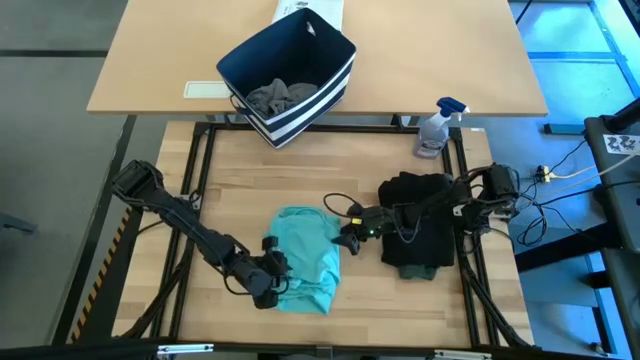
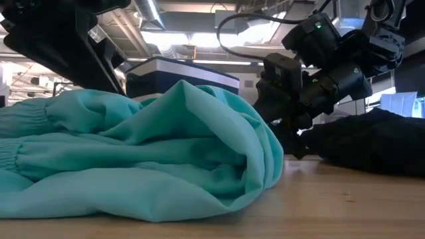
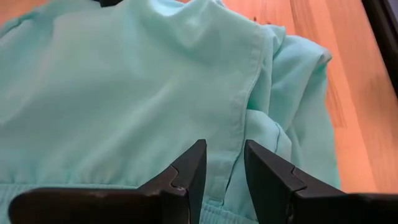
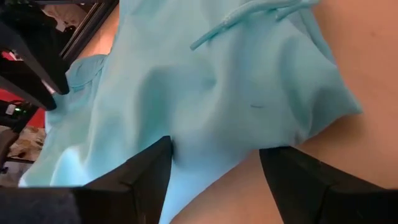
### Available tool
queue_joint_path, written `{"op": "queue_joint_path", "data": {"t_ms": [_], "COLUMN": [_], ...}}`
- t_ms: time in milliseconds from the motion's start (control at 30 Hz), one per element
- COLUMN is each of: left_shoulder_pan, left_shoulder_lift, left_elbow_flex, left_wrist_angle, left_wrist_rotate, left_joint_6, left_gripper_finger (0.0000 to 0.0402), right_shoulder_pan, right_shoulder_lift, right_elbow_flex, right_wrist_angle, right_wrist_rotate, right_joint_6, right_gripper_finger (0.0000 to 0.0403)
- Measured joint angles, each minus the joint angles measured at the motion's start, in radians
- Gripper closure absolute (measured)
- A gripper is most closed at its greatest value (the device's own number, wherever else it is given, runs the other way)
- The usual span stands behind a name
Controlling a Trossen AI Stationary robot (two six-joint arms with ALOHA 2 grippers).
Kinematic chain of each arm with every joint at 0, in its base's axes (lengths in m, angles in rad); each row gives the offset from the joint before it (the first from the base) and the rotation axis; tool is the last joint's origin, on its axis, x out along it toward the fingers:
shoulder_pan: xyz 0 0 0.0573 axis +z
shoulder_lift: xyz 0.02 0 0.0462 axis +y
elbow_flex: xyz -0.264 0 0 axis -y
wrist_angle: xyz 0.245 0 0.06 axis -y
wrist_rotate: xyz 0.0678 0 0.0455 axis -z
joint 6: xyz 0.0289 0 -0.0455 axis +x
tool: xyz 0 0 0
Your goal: Fold Laundry from Bin
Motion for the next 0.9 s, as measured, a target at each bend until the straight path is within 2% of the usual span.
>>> {"op": "queue_joint_path", "data": {"t_ms": [67, 133, 267, 300, 633, 900], "left_shoulder_pan": [0.000, 0.000, 0.003, 0.007, 0.024, 0.024], "left_shoulder_lift": [0.000, 0.000, 0.000, 0.000, 0.000, 0.000], "left_elbow_flex": [0.000, 0.000, 0.000, 0.000, 0.008, 0.034], "left_wrist_angle": [0.009, 0.008, 0.008, 0.008, 0.000, 0.000], "left_wrist_rotate": [-0.013, -0.042, -0.080, -0.079, -0.079, -0.109], "left_joint_6": [0.000, 0.005, 0.037, 0.041, 0.046, 0.086], "left_gripper_finger": [0.0299, 0.0299, 0.0299, 0.0299, 0.0299, 0.0299], "right_shoulder_pan": [0.000, 0.000, -0.006, -0.011, -0.037, -0.036], "right_shoulder_lift": [0.000, 0.000, 0.000, 0.000, -0.090, -0.296], "right_elbow_flex": [0.000, 0.000, 0.000, 0.000, 0.001, 0.001], "right_wrist_angle": [0.000, 0.000, 0.032, 0.046, 0.040, -0.190], "right_wrist_rotate": [0.008, 0.020, 0.024, 0.019, -0.074, -0.055], "right_joint_6": [-0.023, -0.049, -0.130, -0.151, -0.159, -0.199], "right_gripper_finger": [0.0179, 0.0221, 0.0363, 0.0382, 0.0399, 0.0401]}}
